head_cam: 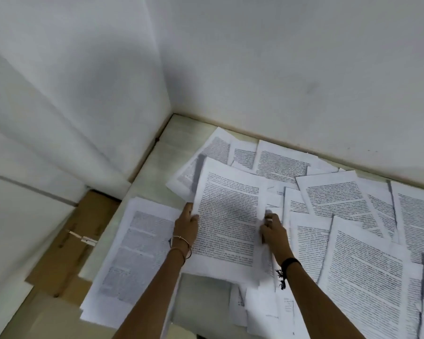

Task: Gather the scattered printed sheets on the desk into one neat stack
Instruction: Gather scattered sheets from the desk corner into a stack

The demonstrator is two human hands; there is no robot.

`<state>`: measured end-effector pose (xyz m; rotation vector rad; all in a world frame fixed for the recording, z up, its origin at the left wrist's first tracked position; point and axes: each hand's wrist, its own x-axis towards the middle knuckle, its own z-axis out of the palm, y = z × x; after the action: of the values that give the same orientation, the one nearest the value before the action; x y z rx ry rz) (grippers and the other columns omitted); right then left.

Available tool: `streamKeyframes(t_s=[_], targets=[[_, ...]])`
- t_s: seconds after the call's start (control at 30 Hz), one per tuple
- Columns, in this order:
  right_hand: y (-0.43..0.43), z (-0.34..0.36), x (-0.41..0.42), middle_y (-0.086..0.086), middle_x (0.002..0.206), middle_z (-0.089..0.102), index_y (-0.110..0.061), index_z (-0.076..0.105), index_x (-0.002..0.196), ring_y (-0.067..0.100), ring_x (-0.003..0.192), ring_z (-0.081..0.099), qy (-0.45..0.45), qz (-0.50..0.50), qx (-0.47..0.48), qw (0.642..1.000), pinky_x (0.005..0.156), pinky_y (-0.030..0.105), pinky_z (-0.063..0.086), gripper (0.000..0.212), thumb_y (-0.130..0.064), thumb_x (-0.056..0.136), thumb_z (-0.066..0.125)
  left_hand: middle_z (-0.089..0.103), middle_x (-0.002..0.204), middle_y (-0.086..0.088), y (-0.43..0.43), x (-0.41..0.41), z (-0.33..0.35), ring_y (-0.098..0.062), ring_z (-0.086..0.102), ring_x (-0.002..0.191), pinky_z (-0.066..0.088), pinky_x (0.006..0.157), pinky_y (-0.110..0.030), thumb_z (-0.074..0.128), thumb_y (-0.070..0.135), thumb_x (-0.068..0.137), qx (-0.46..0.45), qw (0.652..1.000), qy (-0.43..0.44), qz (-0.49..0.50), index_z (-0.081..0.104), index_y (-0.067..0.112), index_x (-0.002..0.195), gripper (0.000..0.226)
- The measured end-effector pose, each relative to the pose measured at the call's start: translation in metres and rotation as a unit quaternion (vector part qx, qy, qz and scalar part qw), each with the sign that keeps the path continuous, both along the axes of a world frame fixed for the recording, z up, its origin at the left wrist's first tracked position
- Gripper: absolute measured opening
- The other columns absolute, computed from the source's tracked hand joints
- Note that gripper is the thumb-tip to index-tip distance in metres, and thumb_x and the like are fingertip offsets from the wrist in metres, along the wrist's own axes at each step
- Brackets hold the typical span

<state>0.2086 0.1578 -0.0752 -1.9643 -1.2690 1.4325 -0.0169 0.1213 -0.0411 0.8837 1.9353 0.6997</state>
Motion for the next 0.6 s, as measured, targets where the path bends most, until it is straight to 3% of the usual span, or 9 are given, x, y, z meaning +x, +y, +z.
streamKeyframes(t_s=[0.07, 0.17, 0.3, 0.47, 0.6], targets=[[-0.009, 0.002, -0.016, 0.006, 0.088, 0.057, -0.016, 0.055, 0.105, 0.024, 0.081, 0.054, 0.021, 0.007, -0.009, 1.0, 0.073, 0.04, 0.049, 0.027, 0.0, 0.086, 0.044, 0.061, 0.121, -0.007, -0.009, -0.018, 0.007, -0.024, 0.058, 0.102, 0.043, 0.09, -0.03, 0.04, 0.007, 0.092, 0.007, 1.0, 0.019, 0.022, 0.046, 0.011, 0.131, 0.04], [-0.025, 0.009, -0.057, 0.007, 0.085, 0.062, -0.026, 0.057, 0.088, 0.031, 0.082, 0.061, 0.059, 0.053, -0.005, 0.997, 0.075, 0.044, 0.054, 0.028, -0.001, 0.079, 0.047, 0.061, 0.121, -0.018, -0.031, -0.056, 0.015, -0.035, 0.058, 0.106, 0.044, 0.088, -0.036, 0.042, 0.011, 0.092, -0.006, 0.994, 0.093, 0.054, 0.048, 0.01, 0.128, 0.037], [-0.059, 0.013, -0.115, 0.011, 0.087, 0.064, -0.012, 0.054, 0.097, 0.035, 0.089, 0.065, 0.114, 0.094, -0.013, 0.989, 0.076, 0.052, 0.057, 0.021, 0.003, 0.083, 0.05, 0.059, 0.123, -0.021, -0.073, -0.104, 0.019, -0.04, 0.056, 0.107, 0.044, 0.085, -0.041, 0.041, 0.008, 0.091, -0.035, 0.98, 0.166, 0.104, 0.048, 0.011, 0.127, 0.036], [-0.103, 0.009, -0.157, 0.018, 0.093, 0.063, -0.007, 0.047, 0.1, 0.032, 0.084, 0.067, 0.112, 0.133, -0.045, 0.984, 0.072, 0.045, 0.06, 0.019, 0.005, 0.085, 0.049, 0.056, 0.129, -0.019, -0.112, -0.14, 0.013, -0.038, 0.052, 0.114, 0.042, 0.091, -0.041, 0.037, 0.006, 0.092, -0.099, 0.969, 0.195, 0.114, 0.047, 0.01, 0.13, 0.04], [-0.119, 0.007, -0.166, 0.019, 0.089, 0.064, -0.005, 0.045, 0.098, 0.027, 0.072, 0.067, 0.079, 0.164, -0.059, 0.981, 0.062, 0.032, 0.06, 0.014, 0.002, 0.086, 0.049, 0.056, 0.13, -0.015, -0.129, -0.154, 0.005, -0.035, 0.052, 0.116, 0.041, 0.098, -0.041, 0.039, 0.002, 0.089, -0.102, 0.974, 0.167, 0.112, 0.049, 0.013, 0.131, 0.045]])
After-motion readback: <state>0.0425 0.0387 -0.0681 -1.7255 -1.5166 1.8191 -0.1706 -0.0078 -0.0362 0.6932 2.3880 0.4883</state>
